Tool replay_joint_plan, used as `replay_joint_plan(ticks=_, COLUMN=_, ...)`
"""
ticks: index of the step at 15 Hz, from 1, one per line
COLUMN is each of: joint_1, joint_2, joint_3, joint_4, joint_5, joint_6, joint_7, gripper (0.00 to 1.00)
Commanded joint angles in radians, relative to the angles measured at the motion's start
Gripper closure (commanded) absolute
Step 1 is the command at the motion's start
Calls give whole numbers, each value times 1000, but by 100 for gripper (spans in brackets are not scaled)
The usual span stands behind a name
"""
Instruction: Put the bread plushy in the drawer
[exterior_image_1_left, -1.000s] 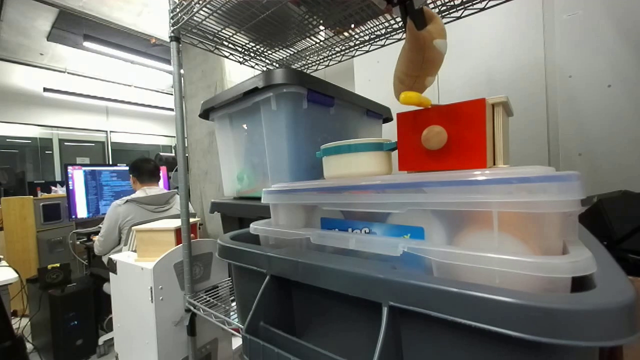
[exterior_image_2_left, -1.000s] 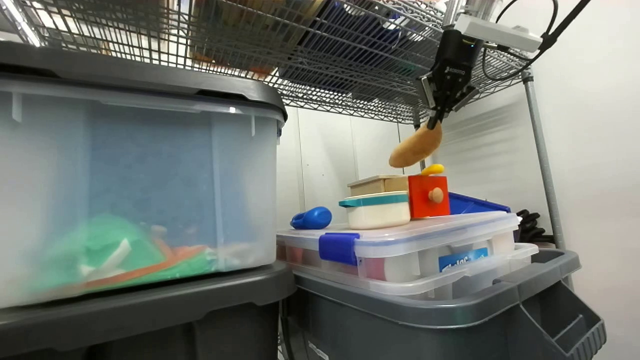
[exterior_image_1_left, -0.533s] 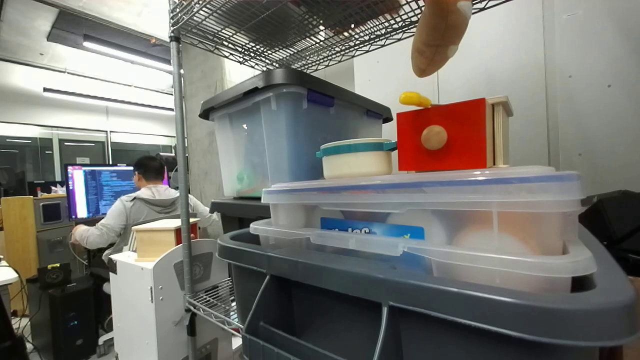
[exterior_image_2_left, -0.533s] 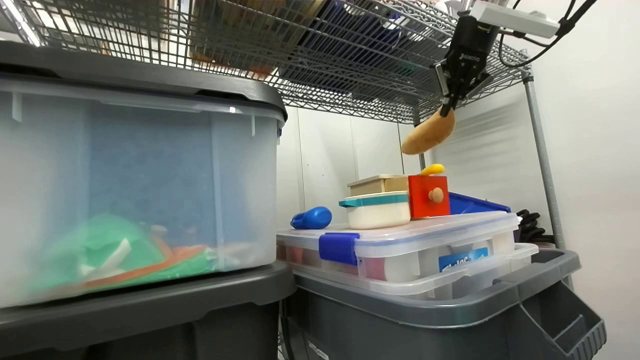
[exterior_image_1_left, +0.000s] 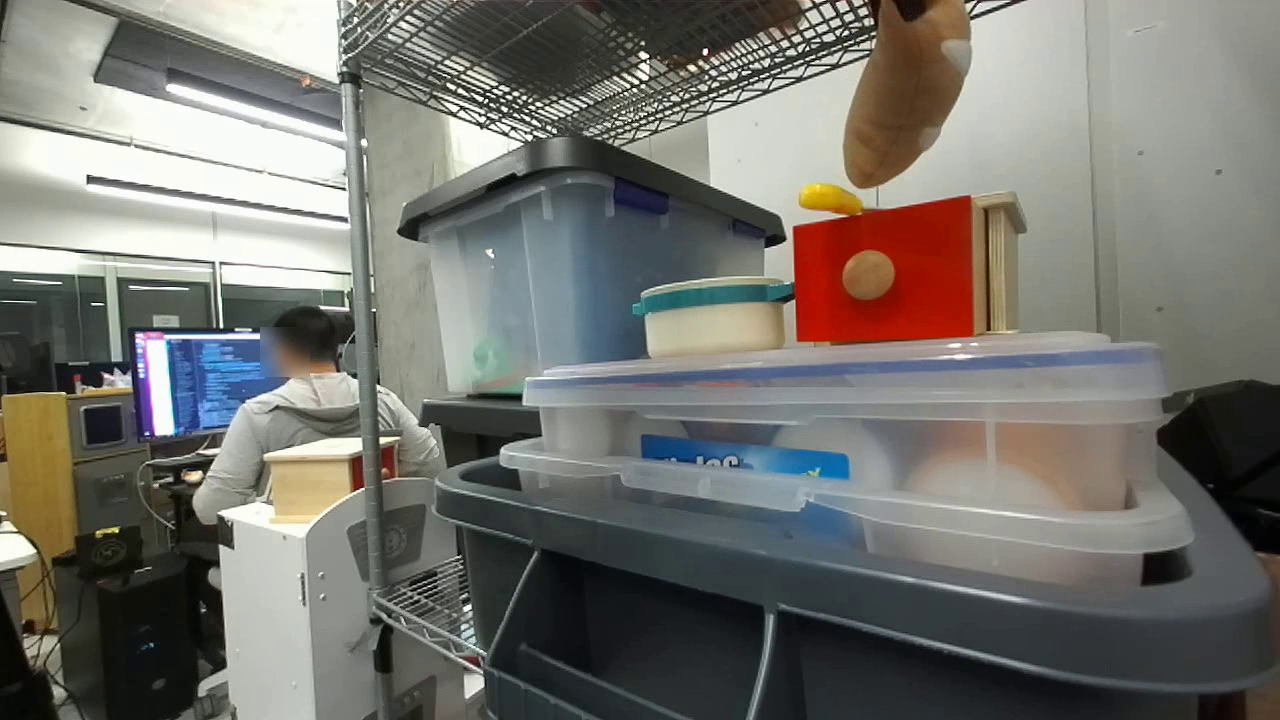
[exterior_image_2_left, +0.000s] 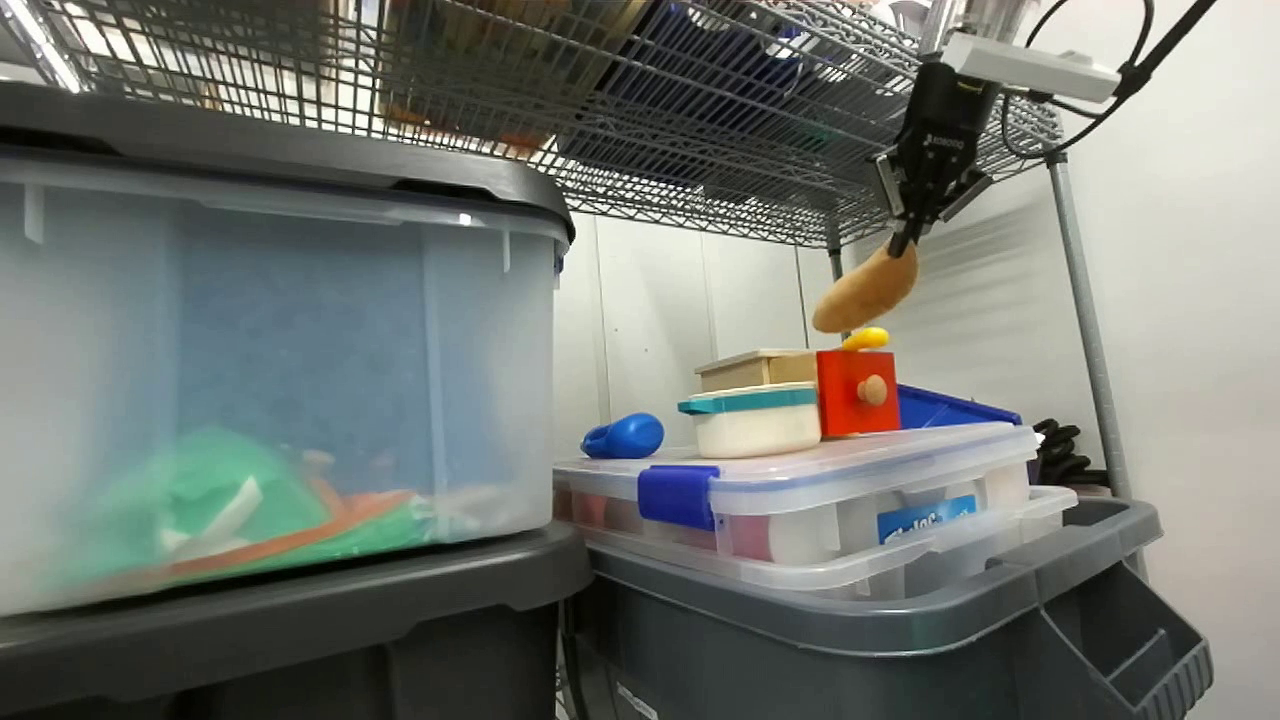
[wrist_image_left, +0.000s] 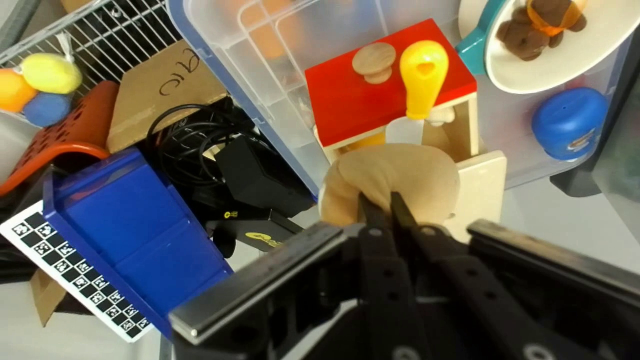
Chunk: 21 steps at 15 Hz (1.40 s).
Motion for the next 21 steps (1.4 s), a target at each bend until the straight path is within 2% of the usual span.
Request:
replay_joint_plan(ticks=1, joint_1=-13, joint_2=63, joint_3=-6, joint_4=56, joint_5=1, joint_6=-15, joint_7=1, gripper=99)
replay_joint_plan(ticks=9, joint_1=-27, joint_2=101, joint_3=-4, joint_4=107, joint_5=-8, joint_6=-34, joint_7=8, gripper=99)
replay_joint_plan(ticks=21, joint_1=-39, joint_2=103, joint_3=-6, joint_4=100, joint_5=-25, joint_6=-63, joint_7=7, gripper=99)
